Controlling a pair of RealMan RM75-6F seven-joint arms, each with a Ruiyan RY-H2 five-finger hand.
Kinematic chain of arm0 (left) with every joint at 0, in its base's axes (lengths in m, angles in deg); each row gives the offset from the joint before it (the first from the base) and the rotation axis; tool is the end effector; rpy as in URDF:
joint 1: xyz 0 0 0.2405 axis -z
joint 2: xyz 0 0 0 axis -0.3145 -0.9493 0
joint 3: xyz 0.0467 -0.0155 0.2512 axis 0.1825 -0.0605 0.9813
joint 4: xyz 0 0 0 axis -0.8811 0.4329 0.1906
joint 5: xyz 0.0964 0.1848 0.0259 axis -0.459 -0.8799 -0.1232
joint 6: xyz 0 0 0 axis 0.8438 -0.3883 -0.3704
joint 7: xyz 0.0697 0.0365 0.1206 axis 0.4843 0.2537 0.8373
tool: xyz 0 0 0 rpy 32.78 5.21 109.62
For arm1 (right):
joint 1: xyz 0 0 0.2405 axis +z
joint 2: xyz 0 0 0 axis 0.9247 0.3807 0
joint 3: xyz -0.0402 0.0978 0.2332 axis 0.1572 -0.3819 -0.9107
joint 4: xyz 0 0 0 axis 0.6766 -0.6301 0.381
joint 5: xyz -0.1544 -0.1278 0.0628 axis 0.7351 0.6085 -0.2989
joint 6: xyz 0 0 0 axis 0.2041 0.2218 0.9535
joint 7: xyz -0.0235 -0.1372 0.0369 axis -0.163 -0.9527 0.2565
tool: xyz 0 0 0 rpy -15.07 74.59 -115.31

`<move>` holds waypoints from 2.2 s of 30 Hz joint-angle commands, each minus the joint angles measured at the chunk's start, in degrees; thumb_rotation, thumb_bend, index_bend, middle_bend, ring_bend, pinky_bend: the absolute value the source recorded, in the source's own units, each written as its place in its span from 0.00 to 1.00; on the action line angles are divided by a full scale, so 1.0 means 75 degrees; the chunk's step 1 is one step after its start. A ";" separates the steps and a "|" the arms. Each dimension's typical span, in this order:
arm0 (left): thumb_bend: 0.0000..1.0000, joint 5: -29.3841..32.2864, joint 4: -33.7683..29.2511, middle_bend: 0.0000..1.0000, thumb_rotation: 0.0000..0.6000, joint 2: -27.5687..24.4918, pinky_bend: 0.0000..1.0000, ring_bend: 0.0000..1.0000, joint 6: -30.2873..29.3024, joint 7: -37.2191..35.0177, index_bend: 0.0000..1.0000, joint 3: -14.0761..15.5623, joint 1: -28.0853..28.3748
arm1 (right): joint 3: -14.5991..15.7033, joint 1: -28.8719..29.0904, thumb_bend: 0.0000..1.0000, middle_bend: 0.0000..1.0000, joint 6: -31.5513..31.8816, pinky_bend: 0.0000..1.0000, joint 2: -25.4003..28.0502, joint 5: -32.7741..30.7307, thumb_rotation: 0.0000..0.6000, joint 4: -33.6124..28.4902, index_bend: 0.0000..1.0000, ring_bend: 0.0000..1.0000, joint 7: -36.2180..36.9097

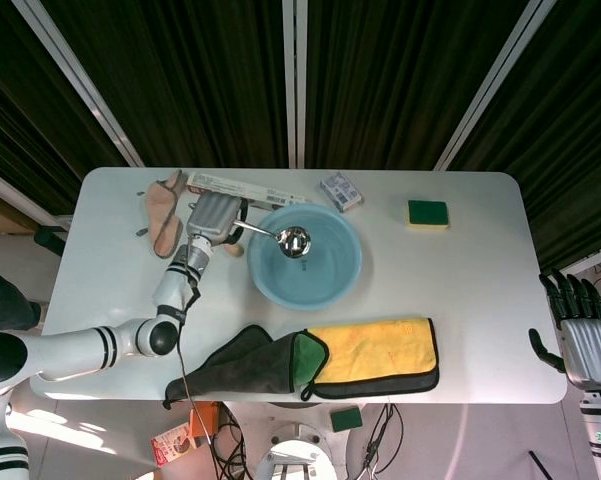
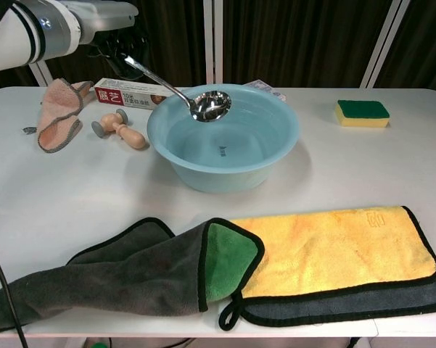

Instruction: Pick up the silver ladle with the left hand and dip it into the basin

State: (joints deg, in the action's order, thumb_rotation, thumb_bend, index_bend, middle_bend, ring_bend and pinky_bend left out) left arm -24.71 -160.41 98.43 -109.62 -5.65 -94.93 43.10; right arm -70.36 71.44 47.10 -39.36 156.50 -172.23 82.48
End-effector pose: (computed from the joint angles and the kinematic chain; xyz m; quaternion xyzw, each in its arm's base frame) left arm -0.0887 0.4242 0.0067 -0.7270 -0.3641 -0.3250 0.4831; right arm -0.3133 -0.1763 0.1644 0.6066 -0.3602 0.3773 0.5999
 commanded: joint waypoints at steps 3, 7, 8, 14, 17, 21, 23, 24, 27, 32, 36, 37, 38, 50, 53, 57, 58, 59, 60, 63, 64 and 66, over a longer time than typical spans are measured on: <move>0.50 -0.0268 0.0600 0.58 1.00 0.0590 0.83 0.58 -0.0259 0.0224 0.71 0.0159 0.0069 | 0.0016 0.0024 0.38 0.00 -0.0053 0.00 -0.0012 0.0009 1.00 0.0007 0.00 0.00 -0.0050; 0.50 -0.0432 0.1005 0.58 1.00 0.0922 0.83 0.58 -0.0312 0.0405 0.71 0.0237 0.0093 | -0.0024 0.0011 0.38 0.00 -0.0012 0.00 0.0002 -0.0033 1.00 -0.0007 0.00 0.00 -0.0050; 0.50 -0.0483 0.1136 0.58 1.00 0.1017 0.83 0.58 -0.0312 0.0466 0.71 0.0261 0.0103 | -0.0038 0.0006 0.38 0.00 0.0003 0.00 0.0010 -0.0046 1.00 -0.0009 0.00 0.00 -0.0031; 0.50 -0.0711 0.1615 0.59 1.00 0.1375 0.83 0.58 -0.0304 0.0716 0.71 0.0333 0.0107 | -0.0052 -0.0001 0.38 0.00 0.0014 0.00 0.0053 -0.0054 1.00 -0.0005 0.00 0.00 0.0056; 0.50 -0.0687 0.1642 0.59 1.00 0.1431 0.83 0.58 -0.0216 0.0737 0.71 0.0280 0.0072 | -0.0057 -0.0003 0.38 0.00 0.0022 0.00 0.0066 -0.0050 1.00 -0.0007 0.00 0.00 0.0083; 0.50 -0.0581 0.1470 0.58 1.00 0.1369 0.83 0.58 -0.0090 0.0758 0.71 0.0177 0.0028 | -0.0066 -0.0011 0.38 0.00 0.0043 0.00 0.0072 -0.0048 1.00 -0.0010 0.00 0.00 0.0101; 0.50 -0.0435 0.1299 0.58 1.00 0.1283 0.83 0.58 -0.0007 0.0834 0.71 0.0115 0.0028 | -0.0061 -0.0012 0.38 0.00 0.0040 0.00 0.0066 -0.0044 1.00 -0.0007 0.00 0.00 0.0095; 0.50 -0.0433 0.1267 0.58 1.00 0.1245 0.83 0.58 -0.0033 0.0994 0.71 0.0155 0.0054 | -0.0059 -0.0011 0.38 0.00 0.0036 0.00 0.0064 -0.0044 1.00 -0.0006 0.00 0.00 0.0089; 0.50 -0.0222 0.1020 0.58 1.00 0.1146 0.83 0.58 -0.0038 0.1291 0.71 0.0156 0.0079 | -0.0063 -0.0009 0.38 0.00 0.0034 0.00 0.0055 -0.0048 1.00 -0.0007 0.00 0.00 0.0073; 0.50 0.0148 0.0680 0.58 1.00 0.0980 0.83 0.58 0.0034 0.1346 0.71 0.0018 0.0068 | -0.0069 -0.0008 0.38 0.00 0.0031 0.00 0.0045 -0.0056 1.00 -0.0011 0.00 0.00 0.0056; 0.51 0.0397 0.0488 0.58 1.00 0.0832 0.83 0.58 0.0080 0.1378 0.71 -0.0066 0.0091 | -0.0076 -0.0010 0.38 0.00 0.0039 0.00 0.0048 -0.0059 1.00 -0.0009 0.00 0.00 0.0065; 0.51 0.0464 0.0436 0.58 1.00 0.0797 0.83 0.58 0.0095 0.1352 0.71 -0.0101 0.0090 | -0.0076 -0.0011 0.38 0.00 0.0038 0.00 0.0050 -0.0060 1.00 -0.0008 0.00 0.00 0.0070; 0.51 0.0539 0.0367 0.57 1.00 0.0747 0.83 0.58 0.0116 0.1318 0.71 -0.0142 0.0091 | -0.0077 -0.0010 0.38 0.00 0.0037 0.00 0.0053 -0.0060 1.00 -0.0008 0.00 0.00 0.0077; 0.51 0.1548 -0.0545 0.57 1.00 -0.0111 0.83 0.58 0.0445 0.1259 0.71 -0.0465 0.0388 | -0.0101 0.0038 0.38 0.00 -0.0079 0.00 0.0022 -0.0144 1.00 0.0026 0.00 0.00 0.0049; 0.51 0.1947 -0.0840 0.57 1.00 -0.0362 0.83 0.58 0.0410 0.1420 0.71 -0.0478 0.0533 | -0.0109 0.0041 0.38 0.00 -0.0086 0.00 0.0023 -0.0161 1.00 0.0029 0.00 0.00 0.0051; 0.51 0.2657 -0.1336 0.57 1.00 -0.0809 0.83 0.58 0.0280 0.1840 0.71 -0.0485 0.0889 | -0.0114 0.0048 0.38 0.00 -0.0103 0.00 0.0021 -0.0181 1.00 0.0029 0.00 0.00 0.0049; 0.51 0.2836 -0.1435 0.57 1.00 -0.0891 0.83 0.58 0.0253 0.1925 0.71 -0.0490 0.0974 | -0.0113 0.0049 0.38 0.00 -0.0108 0.00 0.0019 -0.0182 1.00 0.0029 0.00 0.00 0.0048; 0.51 0.3089 -0.1559 0.58 1.00 -0.0993 0.83 0.58 0.0237 0.2011 0.71 -0.0507 0.1082 | -0.0115 0.0053 0.38 0.00 -0.0114 0.00 0.0018 -0.0184 1.00 0.0030 0.00 0.00 0.0049; 0.51 0.3288 -0.1646 0.58 1.00 -0.1068 0.83 0.58 0.0240 0.2065 0.71 -0.0521 0.1162 | -0.0117 0.0055 0.38 0.00 -0.0117 0.00 0.0018 -0.0188 1.00 0.0030 0.00 0.00 0.0049; 0.51 0.3844 -0.1845 0.58 1.00 -0.1268 0.83 0.58 0.0240 0.2225 0.71 -0.0526 0.1415 | -0.0125 0.0057 0.38 0.00 -0.0123 0.00 0.0026 -0.0205 1.00 0.0024 0.00 0.00 0.0061; 0.51 0.3984 -0.1885 0.58 1.00 -0.1318 0.83 0.58 0.0206 0.2298 0.71 -0.0498 0.1509 | -0.0128 0.0058 0.38 0.00 -0.0124 0.00 0.0031 -0.0209 1.00 0.0024 0.00 0.00 0.0070; 0.51 0.4192 -0.1932 0.58 1.00 -0.1377 0.83 0.58 0.0171 0.2372 0.71 -0.0466 0.1629 | -0.0132 0.0057 0.38 0.00 -0.0119 0.00 0.0042 -0.0211 1.00 0.0020 0.00 0.00 0.0090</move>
State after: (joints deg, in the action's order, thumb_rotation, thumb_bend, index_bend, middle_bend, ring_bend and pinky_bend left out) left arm 5.46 -174.03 89.01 -107.97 11.21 -98.60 54.18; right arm -71.34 71.87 46.20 -39.05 154.92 -172.07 83.16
